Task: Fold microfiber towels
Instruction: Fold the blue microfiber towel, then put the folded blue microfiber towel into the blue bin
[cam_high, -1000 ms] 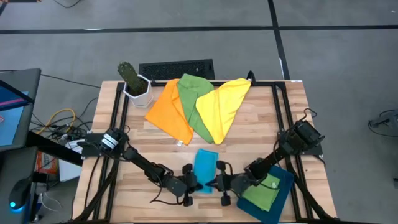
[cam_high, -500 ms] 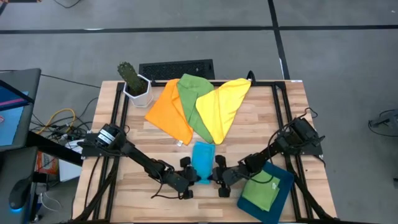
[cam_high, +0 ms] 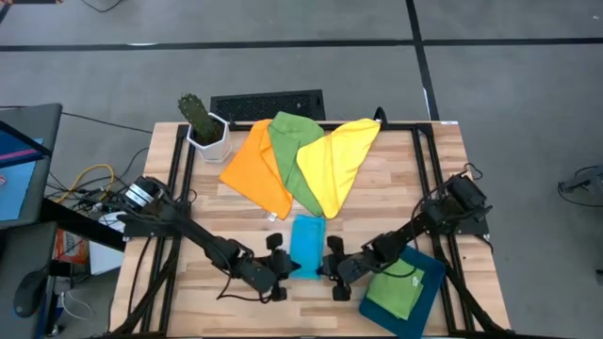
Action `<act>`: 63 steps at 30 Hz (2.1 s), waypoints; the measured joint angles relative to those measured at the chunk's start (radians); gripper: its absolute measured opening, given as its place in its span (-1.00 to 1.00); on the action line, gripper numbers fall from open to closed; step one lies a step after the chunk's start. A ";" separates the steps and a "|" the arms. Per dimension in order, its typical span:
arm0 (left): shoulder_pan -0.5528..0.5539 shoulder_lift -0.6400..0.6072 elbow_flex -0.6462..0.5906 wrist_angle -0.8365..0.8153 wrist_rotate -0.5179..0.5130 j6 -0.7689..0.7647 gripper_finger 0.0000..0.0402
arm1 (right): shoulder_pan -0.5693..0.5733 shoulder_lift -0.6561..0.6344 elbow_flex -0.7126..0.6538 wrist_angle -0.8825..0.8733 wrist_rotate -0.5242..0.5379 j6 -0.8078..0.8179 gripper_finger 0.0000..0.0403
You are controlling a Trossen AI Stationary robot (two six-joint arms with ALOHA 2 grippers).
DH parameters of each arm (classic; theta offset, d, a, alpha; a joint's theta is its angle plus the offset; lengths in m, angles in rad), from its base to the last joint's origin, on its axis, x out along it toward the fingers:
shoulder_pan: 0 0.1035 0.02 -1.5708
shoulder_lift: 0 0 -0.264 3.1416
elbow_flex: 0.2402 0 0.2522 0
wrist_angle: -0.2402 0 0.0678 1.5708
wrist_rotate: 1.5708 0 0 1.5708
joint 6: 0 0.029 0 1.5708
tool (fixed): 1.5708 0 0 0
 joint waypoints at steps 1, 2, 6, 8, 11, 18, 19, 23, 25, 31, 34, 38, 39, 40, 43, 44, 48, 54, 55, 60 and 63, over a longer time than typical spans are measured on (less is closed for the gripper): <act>-0.002 0.015 0.000 0.009 -0.002 0.000 -0.97 | 0.000 -0.030 0.003 -0.033 0.027 -0.004 -0.81; -0.003 0.036 0.002 0.016 -0.002 -0.003 -0.97 | -0.001 -0.060 0.009 -0.070 0.063 -0.013 -0.80; -0.001 0.115 0.000 0.058 0.001 -0.022 -0.97 | -0.034 -0.171 0.030 -0.225 0.184 -0.074 -0.73; -0.001 0.144 0.000 0.070 0.008 -0.024 -0.97 | -0.080 -0.208 0.045 -0.288 0.187 -0.124 -0.64; -0.002 0.181 0.001 0.071 0.028 -0.024 -0.97 | -0.175 -0.224 0.068 -0.331 0.136 -0.200 -0.42; -0.007 0.145 0.007 -0.165 0.125 -0.038 -0.97 | -0.341 -0.073 0.160 -0.334 -0.056 -0.210 0.17; -0.009 0.136 0.007 -0.184 0.142 -0.030 -0.97 | -0.350 -0.052 0.173 -0.350 -0.055 -0.216 0.21; -0.026 0.089 0.004 -0.294 0.214 0.029 -0.97 | -0.379 0.038 0.252 -0.369 -0.073 -0.253 0.26; -0.035 0.060 0.004 -0.340 0.215 0.047 -0.97 | -0.394 0.074 0.292 -0.374 -0.129 -0.262 0.27; -0.046 0.016 -0.001 -0.415 0.198 0.068 -0.97 | -0.425 0.138 0.376 -0.524 -0.198 -0.231 0.27; -0.048 0.015 -0.002 -0.411 0.191 0.066 -0.97 | -0.432 0.137 0.378 -0.524 -0.242 -0.176 0.27; -0.052 0.015 -0.002 -0.405 0.181 0.061 -0.97 | -0.433 0.137 0.378 -0.571 -0.247 -0.073 0.27; -0.052 0.015 -0.002 -0.402 0.178 0.060 -0.97 | -0.433 0.137 0.378 -0.584 -0.247 -0.052 0.27; -0.052 0.015 -0.002 -0.400 0.175 0.059 -0.97 | -0.432 0.136 0.378 -0.594 -0.248 -0.038 0.27; -0.051 0.015 -0.002 -0.397 0.165 0.058 -0.97 | -0.419 0.160 0.382 -0.588 -0.239 -0.017 0.25; -0.051 0.015 -0.002 -0.394 0.157 0.058 -0.97 | -0.415 0.162 0.382 -0.587 -0.238 -0.007 0.23; -0.051 0.015 -0.002 -0.389 0.143 0.059 -0.97 | -0.402 0.208 0.404 -0.588 -0.221 0.032 0.05; -0.051 0.015 -0.001 -0.390 0.129 0.063 -0.97 | -0.387 0.227 0.421 -0.584 -0.228 0.026 -0.56; -0.051 0.015 -0.001 -0.395 0.129 0.063 -0.97 | -0.386 0.222 0.421 -0.586 -0.231 0.025 -0.68; -0.054 0.000 0.000 -0.411 0.130 0.063 -0.97 | -0.387 0.178 0.412 -0.627 -0.248 0.041 -0.91; -0.062 -0.034 0.021 -0.447 0.136 0.062 -0.97 | -0.386 0.134 0.404 -0.686 -0.255 0.054 -0.92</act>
